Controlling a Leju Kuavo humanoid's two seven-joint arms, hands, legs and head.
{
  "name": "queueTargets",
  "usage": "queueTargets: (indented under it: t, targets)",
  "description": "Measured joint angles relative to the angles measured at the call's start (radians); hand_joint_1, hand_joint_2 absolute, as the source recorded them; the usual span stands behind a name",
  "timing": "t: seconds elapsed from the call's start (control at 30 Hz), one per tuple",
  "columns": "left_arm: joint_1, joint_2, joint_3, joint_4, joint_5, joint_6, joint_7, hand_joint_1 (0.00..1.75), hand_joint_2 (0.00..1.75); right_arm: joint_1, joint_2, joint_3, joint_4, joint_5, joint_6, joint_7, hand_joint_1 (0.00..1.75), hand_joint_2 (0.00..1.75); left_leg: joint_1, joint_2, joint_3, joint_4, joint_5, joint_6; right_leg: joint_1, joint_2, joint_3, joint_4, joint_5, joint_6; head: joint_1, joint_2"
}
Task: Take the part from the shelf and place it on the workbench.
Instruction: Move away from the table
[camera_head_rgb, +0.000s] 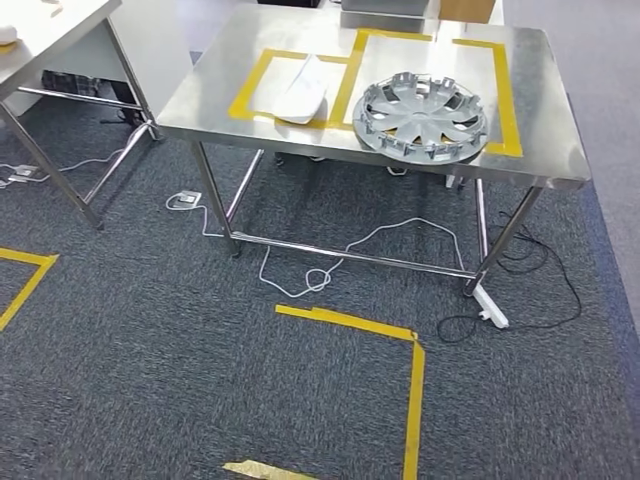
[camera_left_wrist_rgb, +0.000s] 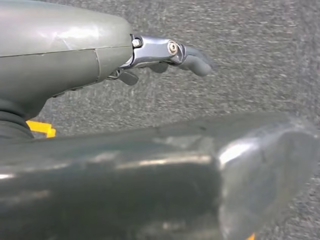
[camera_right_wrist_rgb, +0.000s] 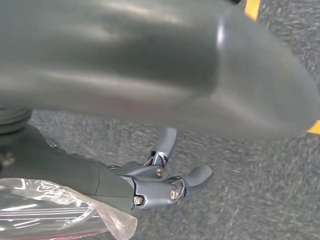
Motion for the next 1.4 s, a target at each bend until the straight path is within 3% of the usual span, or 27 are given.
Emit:
queueTargets:
  t: [0.07,0.1,0.23,0.27,0.37,0.4,0.43,0.47,0.5,0.57,0.6,0.63,0.67,0.7,0.77,0.83,0.87,0.9,0.97,1.0,1.07,1.13,1.17,1.2,1.3,1.33,1.4]
  targets:
    - [0.000,-0.001,-0.001,0.001,0.000,0.001,0.001,0.00,0.00,0.000,0.003,-0.009,0.000,0.003,0.002,0.000,0.00,0.00,0.000,0.002,-0.021,0.001,0.017,0.001,-0.003,0.002,-0.021,0.101,-0.084,0.006,0.002,0.000]
    - [0.000,-0.002,-0.001,0.002,0.001,0.001,0.001,0.00,0.00,0.000,0.003,-0.011,0.000,0.004,0.003,0.000,0.00,0.00,0.000,0.003,-0.027,0.001,0.022,0.001,-0.003,0.003,-0.024,0.130,-0.101,0.008,0.001,0.000]
    - [-0.001,-0.003,-0.002,0.003,0.002,0.002,0.001,0.00,0.00,0.000,0.004,-0.014,0.000,0.005,0.006,0.000,0.00,0.00,0.000,0.004,-0.041,0.003,0.034,0.000,-0.003,0.003,-0.023,0.175,-0.099,0.011,0.002,0.000]
    - [-0.002,-0.003,-0.002,0.003,0.003,0.002,0.001,0.00,0.00,-0.001,0.006,-0.019,0.000,0.006,0.009,-0.001,0.00,0.00,0.001,0.004,-0.068,0.013,0.049,-0.005,-0.006,0.003,0.025,0.139,-0.062,0.015,0.003,0.000]
    - [-0.002,-0.004,-0.005,0.006,0.008,0.004,0.003,0.00,0.00,-0.004,0.012,-0.034,-0.002,0.009,0.017,-0.004,0.00,0.00,0.001,0.004,-0.149,0.056,0.101,-0.027,-0.010,0.007,0.233,-0.124,-0.012,0.008,0.004,0.000]
    - [-0.002,-0.003,-0.005,0.006,0.008,0.005,0.003,0.00,0.00,-0.004,0.014,-0.036,-0.003,0.009,0.018,-0.004,0.00,0.00,0.001,0.003,-0.154,0.061,0.111,-0.033,-0.008,0.007,0.250,-0.162,-0.028,-0.002,0.005,0.000]
    - [-0.001,-0.003,-0.005,0.007,0.009,0.005,0.003,0.00,0.00,-0.003,0.017,-0.037,-0.003,0.009,0.019,-0.005,0.00,0.00,0.003,0.002,-0.157,0.063,0.112,-0.039,-0.008,0.005,0.240,-0.155,-0.021,-0.012,0.005,0.000]
    - [0.000,-0.003,-0.005,0.007,0.009,0.005,0.003,0.00,0.00,-0.004,0.021,-0.040,-0.003,0.010,0.021,-0.005,0.00,0.00,0.006,0.000,-0.162,0.073,0.092,-0.045,-0.008,0.002,0.230,-0.151,-0.012,-0.021,0.004,0.000]
    - [0.002,-0.003,-0.005,0.008,0.009,0.006,0.003,0.00,0.00,-0.004,0.023,-0.043,-0.003,0.011,0.025,-0.006,0.00,0.00,0.008,-0.002,-0.167,0.098,0.051,-0.052,-0.009,0.000,0.217,-0.149,-0.001,-0.031,0.003,0.000]
    - [0.001,-0.003,-0.005,0.010,0.010,0.007,0.003,0.00,0.00,-0.005,0.029,-0.052,-0.003,0.014,0.031,-0.008,0.00,0.00,0.013,-0.004,-0.179,0.198,-0.071,-0.064,-0.008,-0.005,0.188,-0.146,0.023,-0.041,0.000,0.000]
    - [0.001,-0.003,-0.005,0.011,0.010,0.008,0.003,0.00,0.00,-0.005,0.032,-0.057,-0.003,0.016,0.032,-0.008,0.00,0.00,0.016,-0.005,-0.182,0.261,-0.116,-0.067,-0.007,-0.007,0.172,-0.143,0.035,-0.042,-0.001,0.000]
    - [0.000,-0.003,-0.005,0.012,0.010,0.008,0.003,0.00,0.00,-0.005,0.034,-0.061,-0.003,0.017,0.034,-0.009,0.00,0.00,0.017,-0.005,-0.181,0.316,-0.133,-0.069,-0.006,-0.008,0.153,-0.139,0.047,-0.042,-0.001,0.000]
    - [-0.001,-0.003,-0.005,0.013,0.010,0.009,0.003,0.00,0.00,-0.005,0.037,-0.064,-0.003,0.019,0.037,-0.010,0.00,0.00,0.019,-0.005,-0.171,0.347,-0.121,-0.069,-0.005,-0.010,0.132,-0.133,0.057,-0.041,-0.001,0.000]
    - [-0.001,-0.003,-0.006,0.014,0.012,0.010,0.005,0.00,0.00,-0.005,0.040,-0.069,-0.003,0.024,0.042,-0.010,0.00,0.00,0.019,-0.005,-0.148,0.349,-0.090,-0.067,-0.003,-0.011,0.110,-0.126,0.067,-0.040,-0.001,0.000]
    - [-0.001,-0.003,-0.006,0.014,0.022,0.015,0.018,0.00,0.00,-0.007,0.052,-0.082,-0.003,0.042,0.060,-0.011,0.00,0.00,0.019,-0.006,-0.061,0.261,-0.037,-0.058,-0.001,-0.012,0.074,-0.113,0.084,-0.036,-0.001,0.000]
    - [-0.002,-0.003,-0.007,0.014,0.034,0.020,0.037,0.00,0.00,-0.010,0.067,-0.102,-0.003,0.063,0.081,-0.012,0.00,0.00,0.015,-0.007,0.060,0.092,-0.052,-0.047,0.004,-0.012,0.058,-0.102,0.102,-0.029,-0.001,0.000]
    - [-0.002,-0.003,-0.009,0.014,0.038,0.022,0.043,0.00,0.00,-0.012,0.074,-0.111,-0.003,0.068,0.087,-0.012,0.00,0.00,0.013,-0.008,0.101,0.027,-0.073,-0.043,0.005,-0.012,0.053,-0.098,0.111,-0.025,0.000,0.000]
    - [-0.002,-0.003,-0.010,0.014,0.040,0.023,0.047,0.00,0.00,-0.014,0.079,-0.118,-0.003,0.071,0.090,-0.012,0.00,0.00,0.011,-0.008,0.120,-0.013,-0.083,-0.040,0.006,-0.013,0.046,-0.095,0.120,-0.020,0.000,0.000]
    - [0.000,-0.003,-0.012,0.014,0.042,0.024,0.051,0.00,0.00,-0.016,0.085,-0.130,-0.003,0.074,0.092,-0.012,0.00,0.00,0.012,-0.005,0.108,-0.026,-0.078,-0.030,0.003,-0.010,0.028,-0.087,0.123,-0.009,0.002,0.000]
    - [0.002,-0.003,-0.012,0.014,0.042,0.024,0.052,0.00,0.00,-0.016,0.088,-0.134,-0.003,0.075,0.092,-0.012,0.00,0.00,0.012,-0.002,0.099,-0.027,-0.069,-0.022,0.001,-0.007,0.015,-0.067,0.104,-0.004,0.003,0.000]
    - [0.004,-0.004,-0.012,0.014,0.042,0.024,0.053,0.00,0.00,-0.016,0.092,-0.144,-0.003,0.079,0.096,-0.012,0.00,0.00,0.009,0.004,0.081,-0.028,-0.053,-0.010,-0.001,0.000,-0.027,0.041,0.030,0.001,0.007,0.000]
    - [0.006,-0.004,-0.013,0.015,0.043,0.026,0.054,0.00,0.00,-0.017,0.097,-0.155,-0.003,0.088,0.105,-0.013,0.00,0.00,0.003,0.008,0.063,-0.024,-0.039,-0.006,-0.001,0.002,-0.061,0.168,-0.033,0.003,0.008,0.000]
    - [0.007,-0.004,-0.013,0.015,0.044,0.028,0.056,0.00,0.00,-0.018,0.101,-0.161,-0.003,0.093,0.111,-0.014,0.00,0.00,0.001,0.009,0.055,-0.021,-0.034,-0.006,-0.001,0.003,-0.057,0.190,-0.039,0.004,0.007,0.000]
    - [0.008,-0.004,-0.014,0.015,0.045,0.029,0.057,0.00,0.00,-0.018,0.104,-0.167,-0.003,0.098,0.116,-0.015,0.00,0.00,0.000,0.009,0.047,-0.017,-0.030,-0.006,-0.001,0.003,-0.031,0.168,-0.026,0.003,0.007,0.000]
    - [0.010,-0.004,-0.019,0.014,0.050,0.033,0.063,0.00,0.00,-0.022,0.115,-0.186,-0.003,0.109,0.127,-0.017,0.00,0.00,-0.002,0.009,0.030,0.003,-0.028,-0.010,0.000,0.003,0.112,-0.045,0.036,-0.006,0.008,0.000]
    - [0.011,-0.004,-0.021,0.014,0.051,0.033,0.064,0.00,0.00,-0.024,0.118,-0.191,-0.003,0.110,0.129,-0.017,0.00,0.00,-0.004,0.009,0.024,0.009,-0.028,-0.013,0.001,0.003,0.140,-0.096,0.042,-0.010,0.007,0.000]
    - [0.011,-0.004,-0.026,0.014,0.052,0.034,0.066,0.00,0.00,-0.026,0.124,-0.200,-0.003,0.111,0.131,-0.019,0.00,0.00,-0.006,0.008,0.016,0.016,-0.025,-0.023,0.004,0.004,0.149,-0.125,0.040,-0.018,0.008,0.000]
